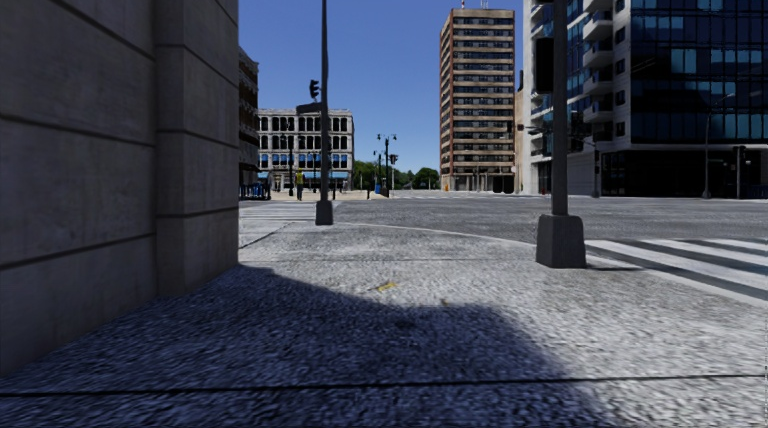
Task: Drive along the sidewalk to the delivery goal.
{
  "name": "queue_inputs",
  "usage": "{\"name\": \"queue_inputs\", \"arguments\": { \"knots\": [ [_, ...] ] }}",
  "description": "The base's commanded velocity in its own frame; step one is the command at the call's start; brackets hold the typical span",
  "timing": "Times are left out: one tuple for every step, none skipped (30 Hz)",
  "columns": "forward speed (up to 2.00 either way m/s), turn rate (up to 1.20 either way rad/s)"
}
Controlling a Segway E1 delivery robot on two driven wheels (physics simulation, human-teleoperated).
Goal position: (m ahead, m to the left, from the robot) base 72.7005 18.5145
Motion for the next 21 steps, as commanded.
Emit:
{"name": "queue_inputs", "arguments": {
  "knots": [
    [2.0, 0.0],
    [2.0, 0.0],
    [2.0, 0.0],
    [2.0, 0.0],
    [2.0, 0.0],
    [2.0, 0.0],
    [2.0, 0.0],
    [2.0, 0.0],
    [2.0, 0.0],
    [2.0, 0.0],
    [2.0, 0.0],
    [2.0, 0.0],
    [2.0, 0.0],
    [2.0, 0.0],
    [2.0, 0.0],
    [2.0, 0.0],
    [2.0, 0.0],
    [2.0, 0.0],
    [2.0, 0.0],
    [2.0, 0.0],
    [2.0, 0.0]
  ]
}}
